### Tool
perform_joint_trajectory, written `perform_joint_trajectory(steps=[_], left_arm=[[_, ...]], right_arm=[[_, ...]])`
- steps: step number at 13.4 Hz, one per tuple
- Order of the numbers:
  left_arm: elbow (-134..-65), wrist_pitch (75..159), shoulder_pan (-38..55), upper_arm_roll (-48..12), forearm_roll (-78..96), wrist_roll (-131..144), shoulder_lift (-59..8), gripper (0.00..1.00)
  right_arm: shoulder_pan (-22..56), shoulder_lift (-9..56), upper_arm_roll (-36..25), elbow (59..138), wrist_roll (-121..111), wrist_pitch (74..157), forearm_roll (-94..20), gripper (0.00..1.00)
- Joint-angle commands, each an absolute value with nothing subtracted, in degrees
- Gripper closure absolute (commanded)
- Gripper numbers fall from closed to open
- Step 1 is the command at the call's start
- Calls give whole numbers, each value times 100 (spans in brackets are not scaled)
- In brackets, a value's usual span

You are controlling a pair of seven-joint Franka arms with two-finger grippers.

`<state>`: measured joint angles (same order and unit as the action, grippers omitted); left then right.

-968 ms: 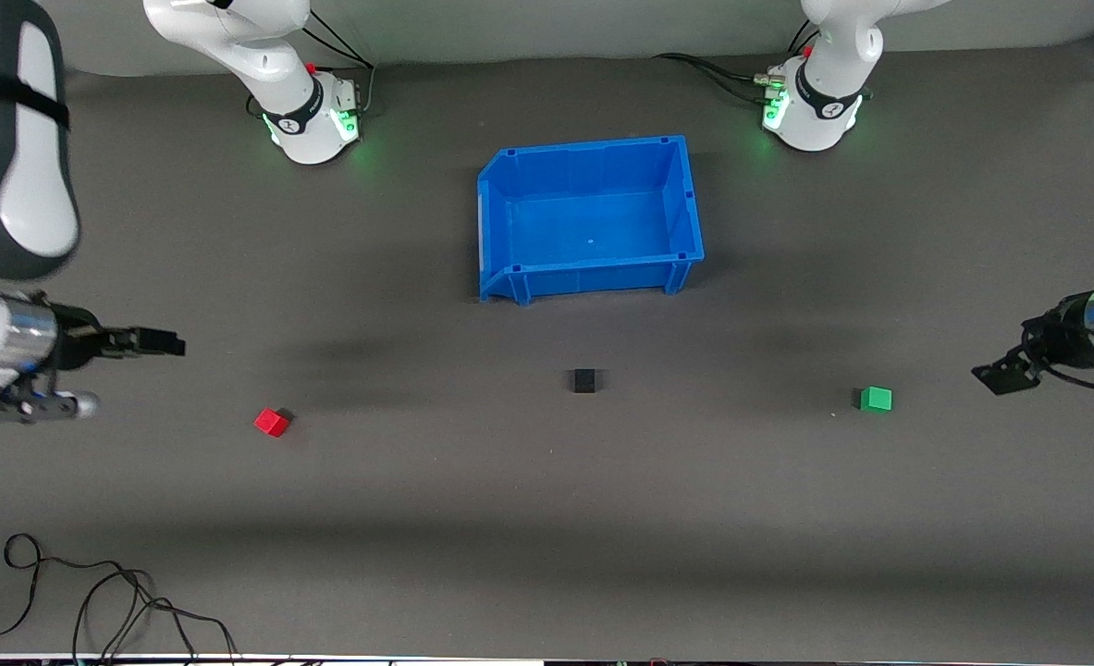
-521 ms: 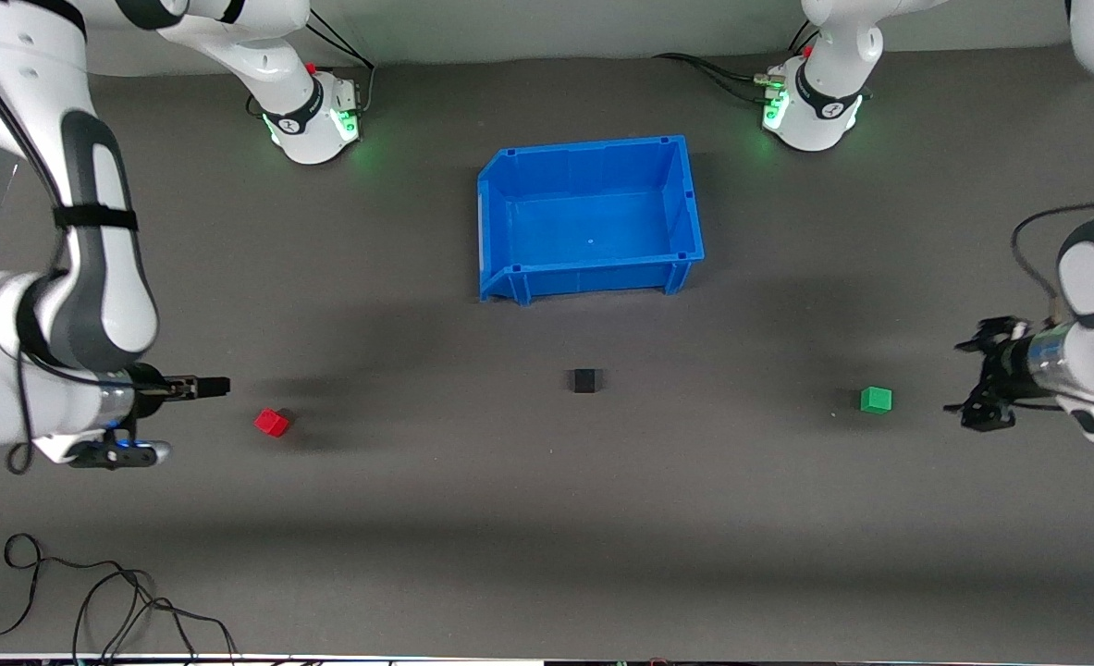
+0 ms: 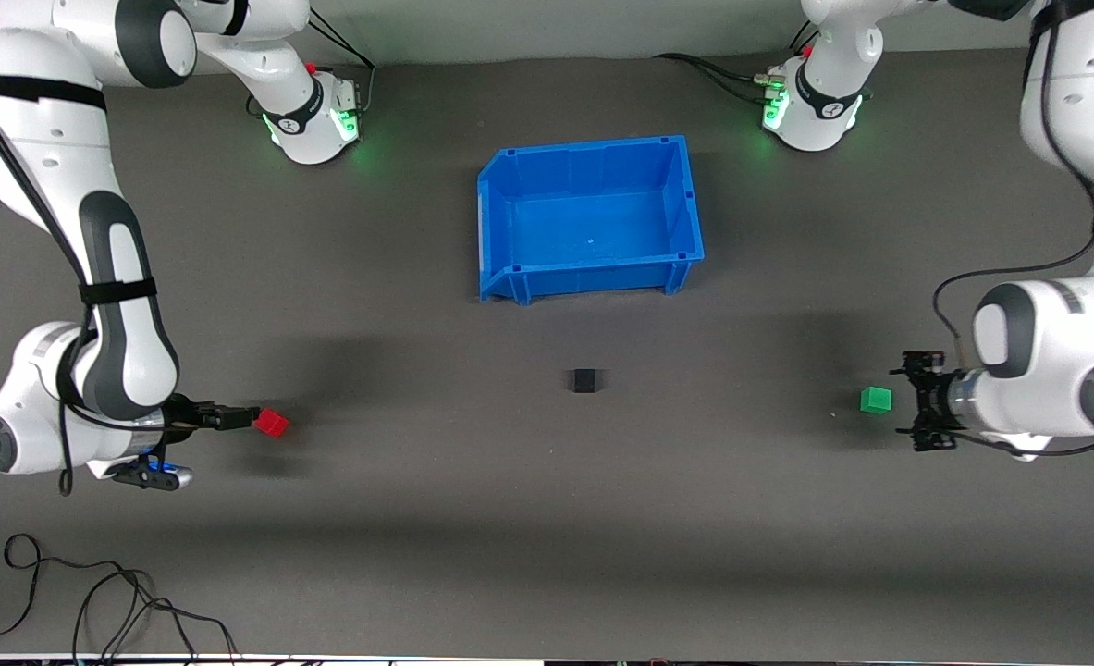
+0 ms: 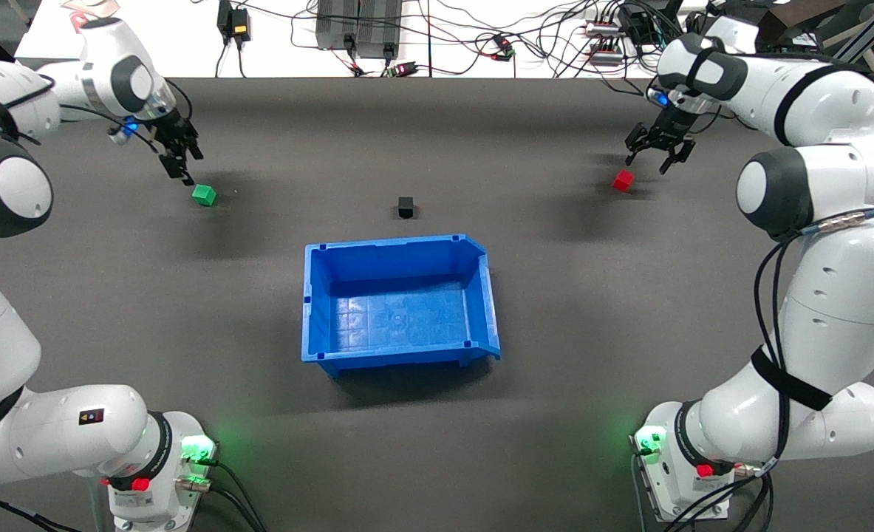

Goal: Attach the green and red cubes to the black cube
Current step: 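Lower and close the right gripper on the red cube while the left gripper grasps green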

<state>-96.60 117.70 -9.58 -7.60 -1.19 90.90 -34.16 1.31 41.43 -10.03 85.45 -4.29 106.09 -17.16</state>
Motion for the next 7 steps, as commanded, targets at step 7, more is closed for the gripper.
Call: perform_joint_trajectory(steps=[7], left_arm=[[-10134, 12085, -756, -782, -1345, 9220, -3595, 1]], right_arm=[[290, 4614, -984, 8350, 386, 11284, -1872, 1]])
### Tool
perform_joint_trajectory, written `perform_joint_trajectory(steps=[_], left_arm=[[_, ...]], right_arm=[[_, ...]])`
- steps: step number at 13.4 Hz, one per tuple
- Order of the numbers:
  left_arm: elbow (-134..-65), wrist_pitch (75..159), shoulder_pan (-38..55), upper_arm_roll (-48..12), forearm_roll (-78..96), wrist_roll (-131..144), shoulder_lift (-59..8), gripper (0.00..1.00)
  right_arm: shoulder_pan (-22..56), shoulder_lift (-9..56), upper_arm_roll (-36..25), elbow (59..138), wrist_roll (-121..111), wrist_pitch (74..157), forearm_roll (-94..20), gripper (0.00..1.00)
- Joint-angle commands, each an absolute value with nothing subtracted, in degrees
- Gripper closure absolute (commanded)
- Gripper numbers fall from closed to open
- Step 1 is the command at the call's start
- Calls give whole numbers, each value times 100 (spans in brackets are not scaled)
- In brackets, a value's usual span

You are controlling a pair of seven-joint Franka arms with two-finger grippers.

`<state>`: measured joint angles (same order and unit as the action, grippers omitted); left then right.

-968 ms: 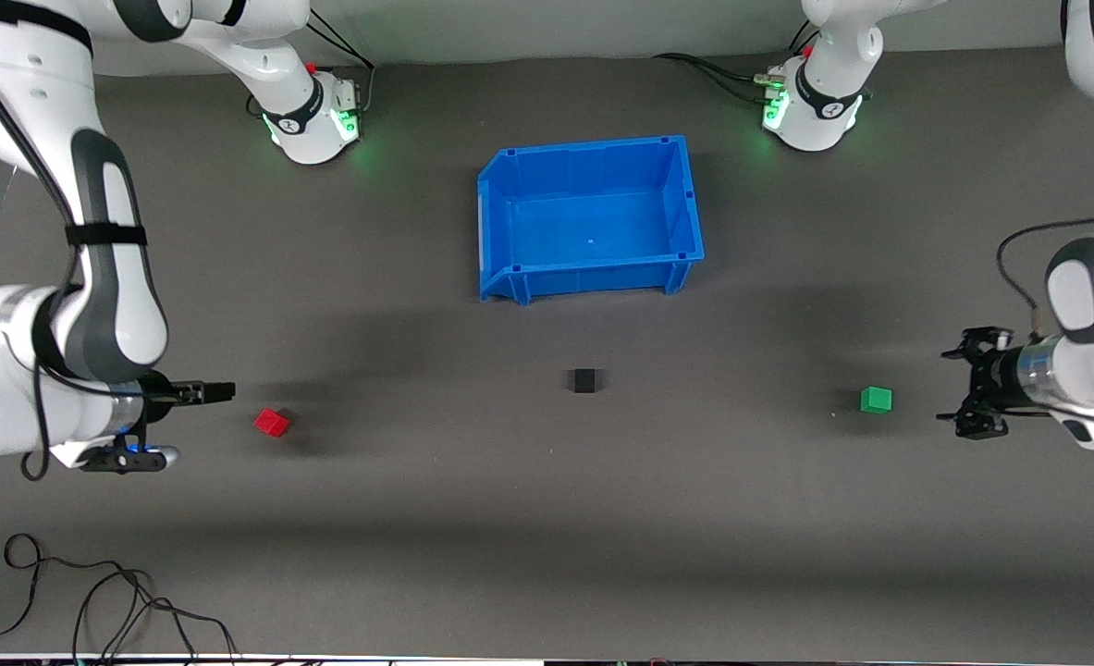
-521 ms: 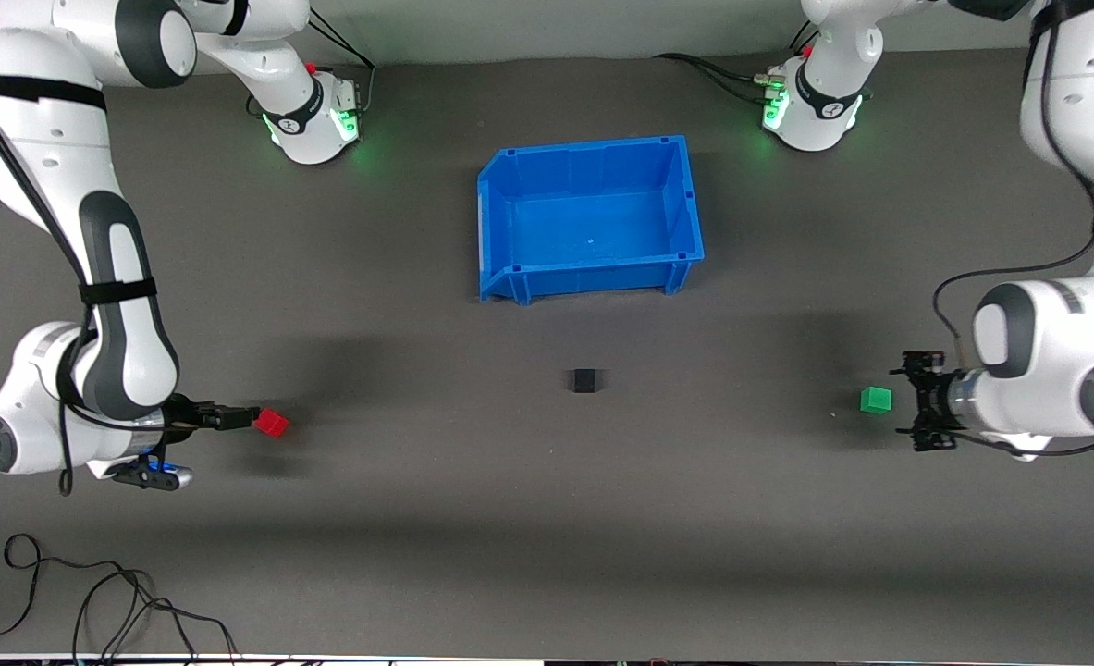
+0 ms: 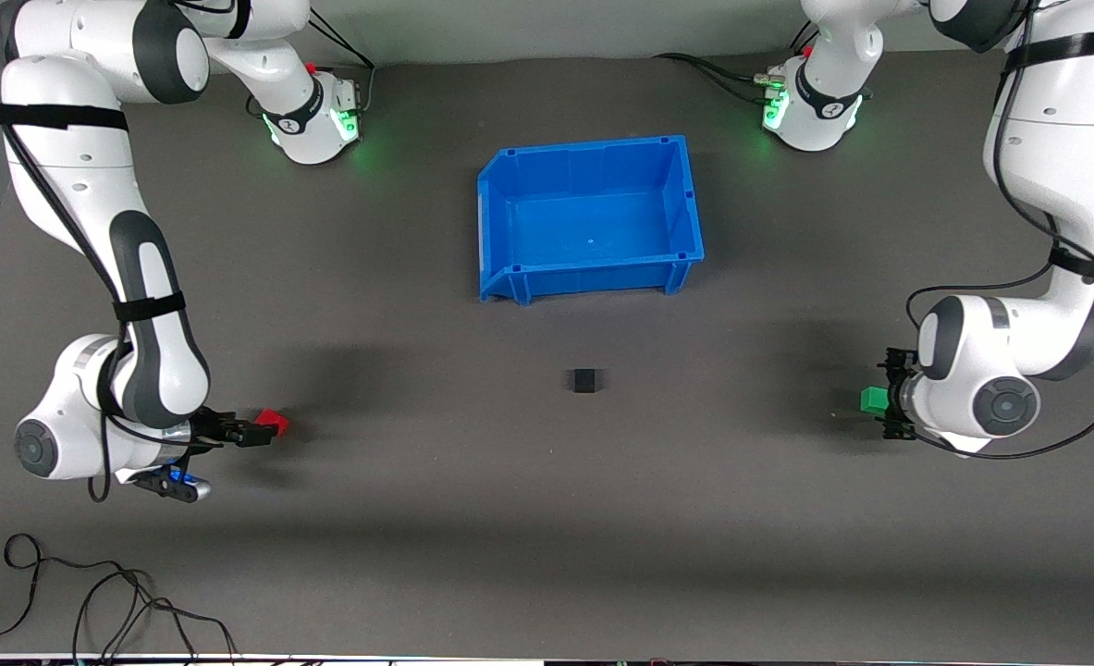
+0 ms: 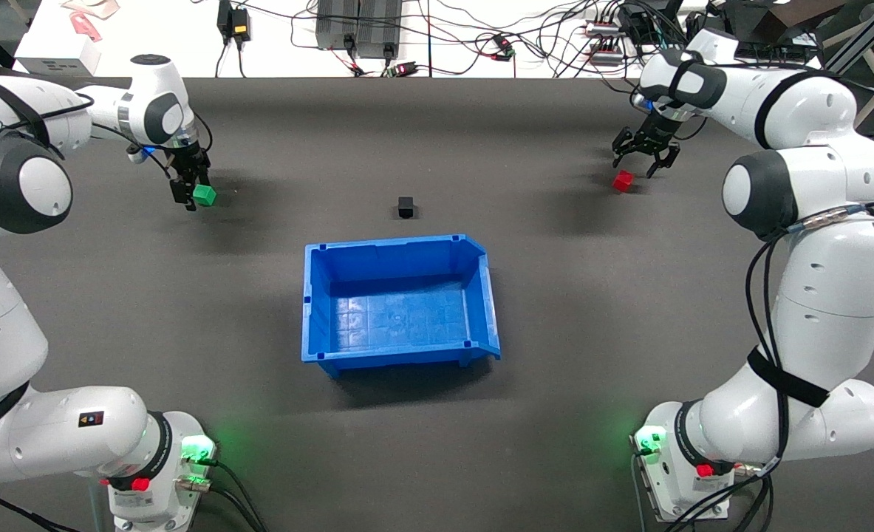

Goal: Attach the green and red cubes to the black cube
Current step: 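Lower and close the right gripper on the red cube while the left gripper grasps green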

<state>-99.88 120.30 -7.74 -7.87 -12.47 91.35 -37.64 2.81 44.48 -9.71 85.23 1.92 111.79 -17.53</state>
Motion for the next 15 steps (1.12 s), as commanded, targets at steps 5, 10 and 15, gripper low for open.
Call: perform_joint_trajectory(steps=[5, 10, 15], left_arm=[[-10177, 12252, -800, -782, -1362, 9167, -3595, 23], [-10116, 12147, -800, -800, -1284, 8983, -3446, 100], [-9625, 11542, -739, -809, -835, 8991, -3270, 100]], right_arm=[[299, 4658, -949, 8323, 1403, 11391, -1916, 1], [299, 4667, -949, 8454, 1661, 11347, -1916, 1], [308, 4667, -949, 8561, 1661, 11320, -1916, 2]])
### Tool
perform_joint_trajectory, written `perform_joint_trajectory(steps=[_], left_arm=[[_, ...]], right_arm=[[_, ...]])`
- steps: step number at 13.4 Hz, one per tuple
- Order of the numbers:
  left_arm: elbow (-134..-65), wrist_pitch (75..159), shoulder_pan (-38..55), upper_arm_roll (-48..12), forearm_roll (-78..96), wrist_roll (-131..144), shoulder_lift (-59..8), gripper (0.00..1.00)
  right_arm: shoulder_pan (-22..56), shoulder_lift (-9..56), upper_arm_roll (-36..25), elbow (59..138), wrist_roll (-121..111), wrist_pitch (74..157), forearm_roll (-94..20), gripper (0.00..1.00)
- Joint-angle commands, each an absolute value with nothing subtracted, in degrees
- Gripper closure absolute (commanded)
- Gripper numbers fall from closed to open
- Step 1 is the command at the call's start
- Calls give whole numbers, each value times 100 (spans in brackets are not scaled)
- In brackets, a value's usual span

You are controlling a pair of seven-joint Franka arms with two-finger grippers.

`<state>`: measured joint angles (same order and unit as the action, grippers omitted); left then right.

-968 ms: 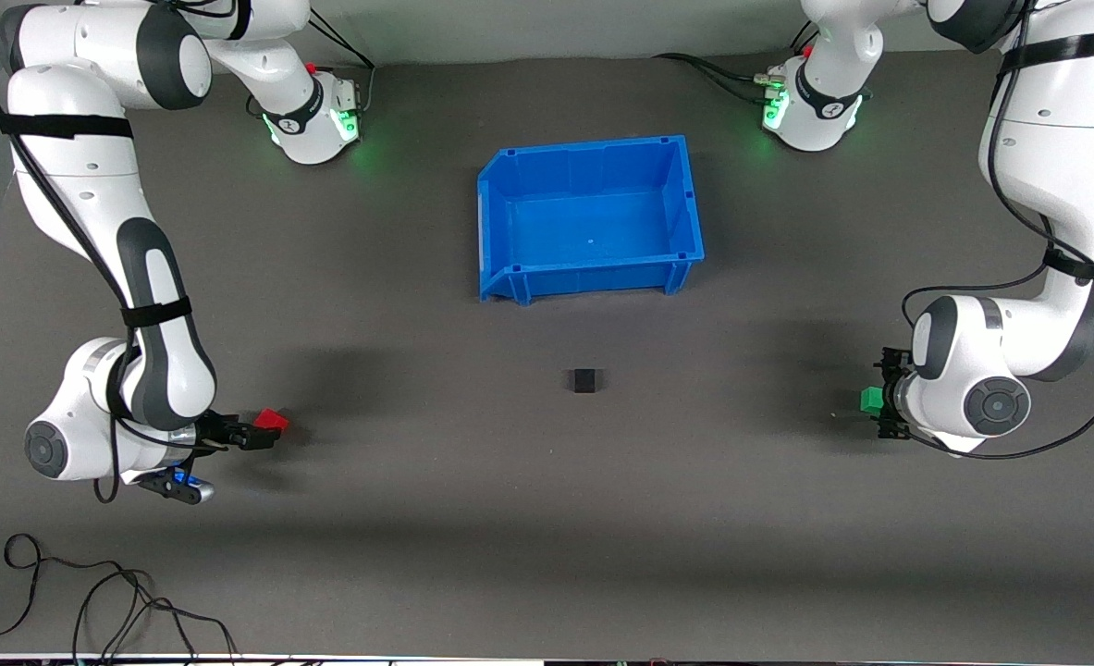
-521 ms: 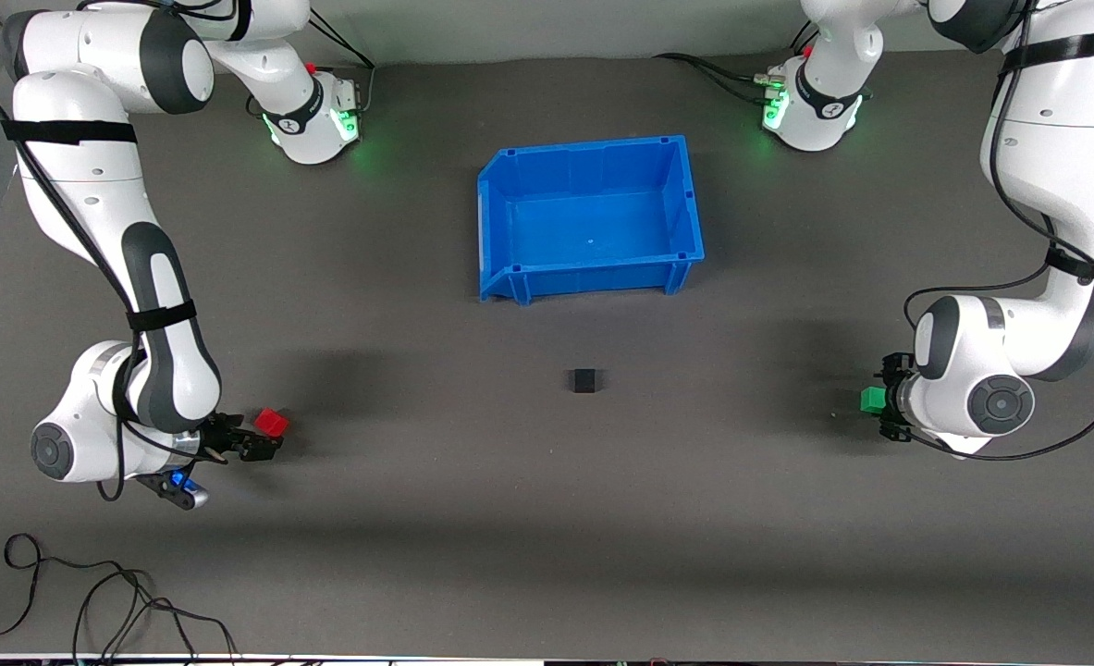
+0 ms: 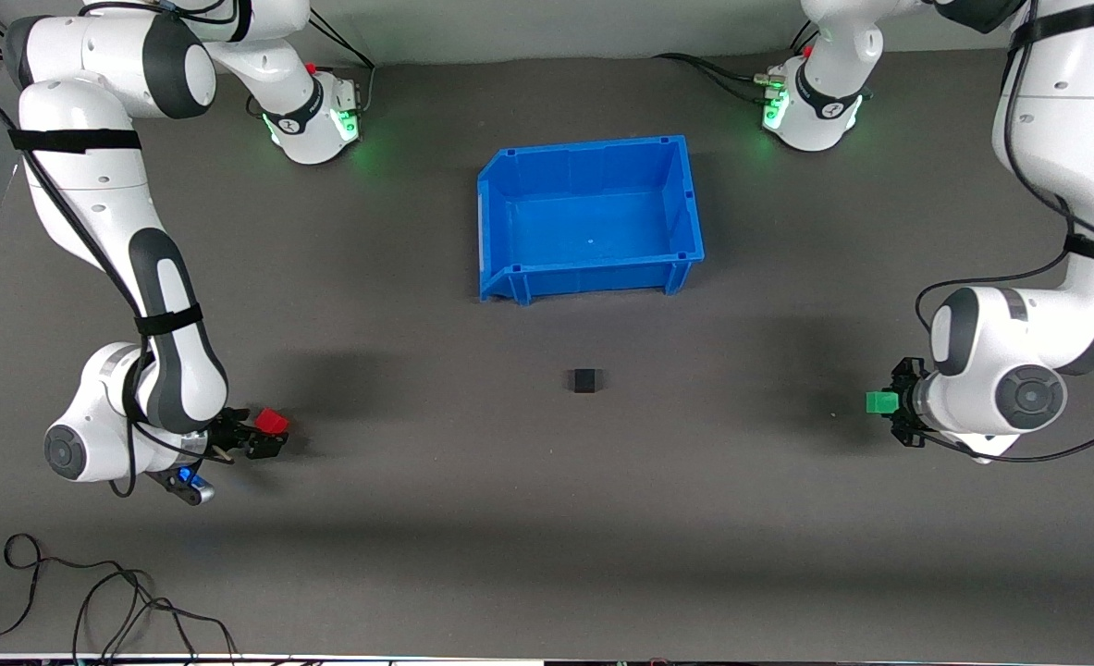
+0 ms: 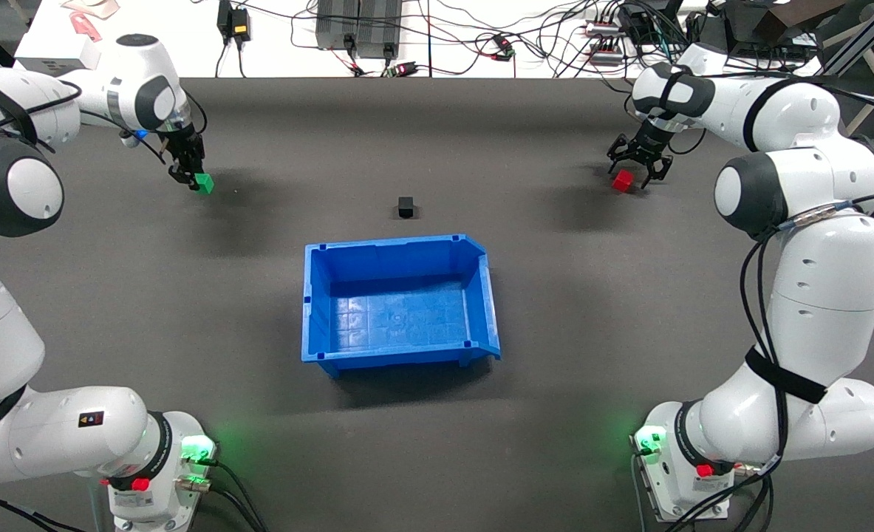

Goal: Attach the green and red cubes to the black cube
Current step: 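Lower and close the right gripper on the red cube while the left gripper grasps green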

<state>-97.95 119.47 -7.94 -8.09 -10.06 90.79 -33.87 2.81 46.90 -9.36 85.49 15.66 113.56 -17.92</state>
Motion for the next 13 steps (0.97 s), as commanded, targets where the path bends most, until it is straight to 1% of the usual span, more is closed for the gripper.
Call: perform_joint_trajectory(steps=[1, 3, 4, 5, 6, 8, 10, 13], left_arm=[[-9546, 11497, -730, -817, -826, 9026, -3278, 100], [-9405, 11487, -712, -835, -669, 9070, -3270, 100], [-9274, 11453, -712, -835, -381, 9079, -3278, 100], [-9151, 11452, -712, -826, -117, 9097, -3278, 100], [-9062, 11443, -703, -835, 34, 9105, -3278, 100], [-8974, 11443, -581, -835, 79, 9158, -3287, 100], [-8816, 11443, -423, -835, 79, 9482, -3357, 100], [-8684, 11461, -159, -835, 105, 9982, -3375, 100]], right_arm=[[299, 4667, -949, 8561, 1661, 11320, -1916, 10], [308, 4658, -949, 8561, 1679, 11320, -1916, 44], [308, 4658, -949, 8561, 1679, 11320, -1916, 56], [308, 4650, -949, 8552, 1679, 11320, -1916, 65], [308, 4649, -949, 8552, 1687, 11320, -1925, 71], [308, 4641, -949, 8543, 1896, 11320, -1925, 86], [325, 4614, -906, 8517, 2624, 11320, -2152, 88], [755, 4605, -896, 8385, 3652, 11381, -2486, 89]])
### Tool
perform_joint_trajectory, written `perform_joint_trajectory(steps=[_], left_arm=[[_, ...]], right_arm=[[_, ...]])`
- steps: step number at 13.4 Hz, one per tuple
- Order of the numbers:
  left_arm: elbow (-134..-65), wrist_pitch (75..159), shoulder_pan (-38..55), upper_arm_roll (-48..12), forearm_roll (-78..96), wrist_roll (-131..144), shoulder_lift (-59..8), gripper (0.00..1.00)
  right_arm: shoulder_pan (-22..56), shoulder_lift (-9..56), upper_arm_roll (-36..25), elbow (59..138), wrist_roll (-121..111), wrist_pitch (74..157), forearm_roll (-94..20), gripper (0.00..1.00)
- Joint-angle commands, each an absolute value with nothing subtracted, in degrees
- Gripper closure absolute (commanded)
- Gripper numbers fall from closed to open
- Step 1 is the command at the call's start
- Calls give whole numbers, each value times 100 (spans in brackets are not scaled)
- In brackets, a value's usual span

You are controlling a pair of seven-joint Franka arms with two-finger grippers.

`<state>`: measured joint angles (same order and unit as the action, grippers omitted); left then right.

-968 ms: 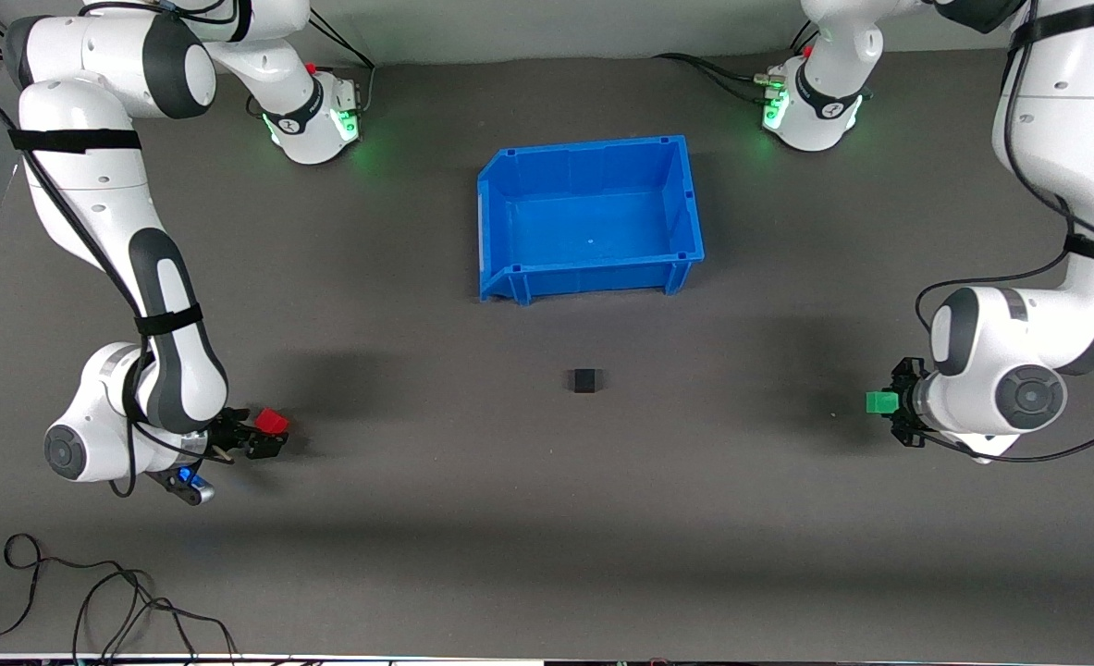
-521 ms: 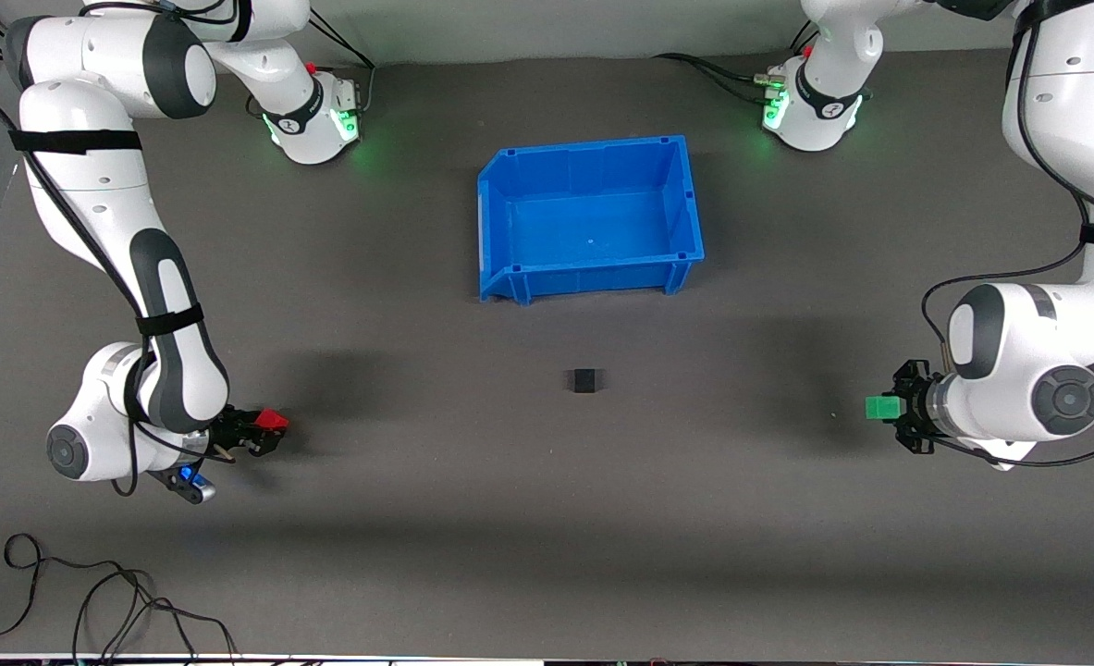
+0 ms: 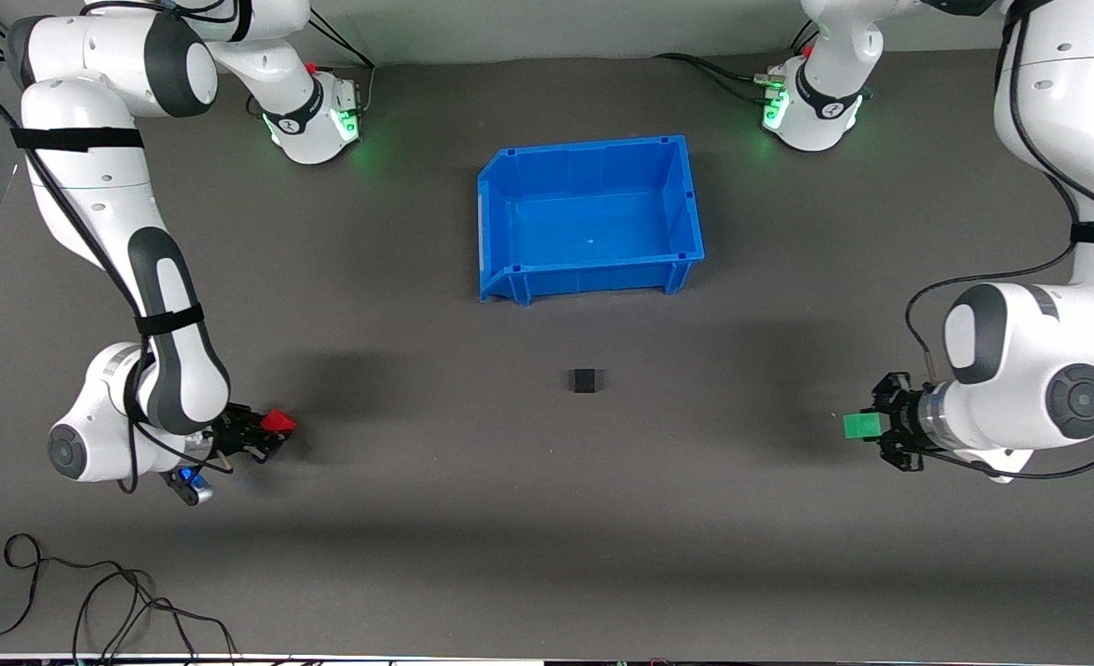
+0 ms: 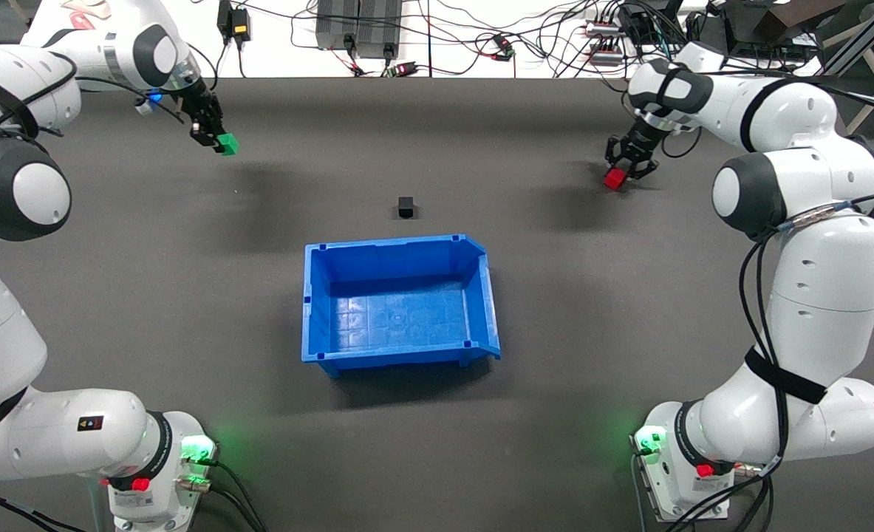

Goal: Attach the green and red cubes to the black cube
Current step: 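Carry the red cube and green cube toward the black cube with both grippers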

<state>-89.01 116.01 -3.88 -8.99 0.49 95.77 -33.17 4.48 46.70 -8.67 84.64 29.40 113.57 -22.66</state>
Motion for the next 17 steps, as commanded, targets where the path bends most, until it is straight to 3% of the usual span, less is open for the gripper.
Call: perform_joint_trajectory(steps=[1, 4, 6, 10, 17], left_arm=[[-8666, 11513, -19, -835, 114, 10263, -3384, 100], [-8395, 11593, 490, -835, 114, 10958, -3707, 100], [-8210, 11601, 746, -835, 123, 11249, -3910, 100], [-8244, 12241, 1212, -826, 431, 11802, -3999, 100], [-8455, 12225, 1783, -826, 431, 12330, -4078, 100]], right_arm=[[860, 4632, -888, 8341, 4065, 11391, -2644, 91], [1220, 4728, -896, 8095, 4876, 11478, -3408, 94], [1484, 4746, -888, 8095, 5559, 12021, -3734, 95], [2345, 5036, -879, 8060, 7002, 12935, -3814, 94], [3400, 5168, -756, 8121, 8383, 13517, -4175, 95]])
